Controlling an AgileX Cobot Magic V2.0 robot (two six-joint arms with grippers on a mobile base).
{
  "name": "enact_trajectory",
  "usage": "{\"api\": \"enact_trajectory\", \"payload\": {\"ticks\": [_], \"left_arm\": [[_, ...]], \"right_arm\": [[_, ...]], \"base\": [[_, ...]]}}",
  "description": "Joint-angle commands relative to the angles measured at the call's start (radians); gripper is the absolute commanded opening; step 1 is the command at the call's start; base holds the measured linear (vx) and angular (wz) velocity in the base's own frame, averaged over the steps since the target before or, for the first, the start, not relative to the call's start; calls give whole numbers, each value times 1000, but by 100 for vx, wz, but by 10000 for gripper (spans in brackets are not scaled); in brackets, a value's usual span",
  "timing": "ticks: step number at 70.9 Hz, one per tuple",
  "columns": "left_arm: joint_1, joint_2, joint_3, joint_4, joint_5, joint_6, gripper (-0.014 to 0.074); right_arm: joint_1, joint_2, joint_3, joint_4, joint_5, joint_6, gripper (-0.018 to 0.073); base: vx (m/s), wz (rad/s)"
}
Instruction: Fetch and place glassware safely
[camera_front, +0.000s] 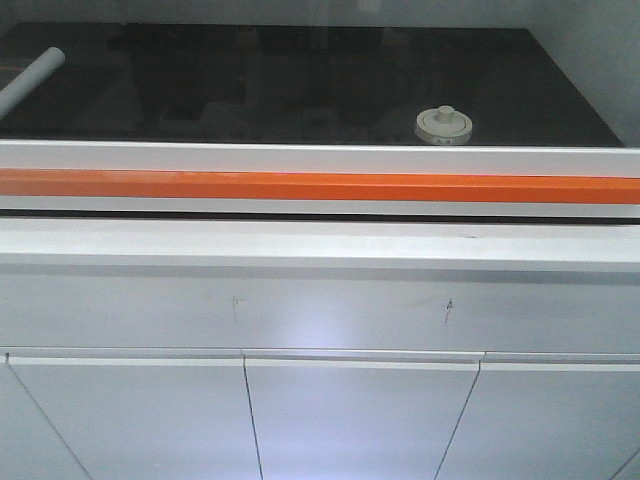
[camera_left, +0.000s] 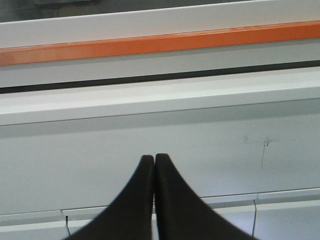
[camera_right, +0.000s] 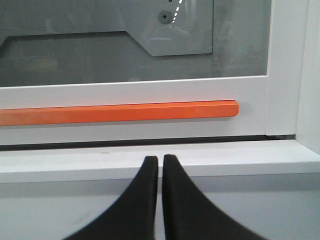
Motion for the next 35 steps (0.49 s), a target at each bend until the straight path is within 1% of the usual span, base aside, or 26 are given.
{"api": "enact_trajectory", "payload": {"ticks": [1,35], "left_arm": [[-7,-10,26,-7,-68,-6,-7],[-7,-10,26,-7,-72,-6,-7]], "right_arm": [[-8,-13,19,-4,-79,-4,-3],[-8,-13,19,-4,-80,-4,-3]], "base": [[0,0],[0,0]]}}
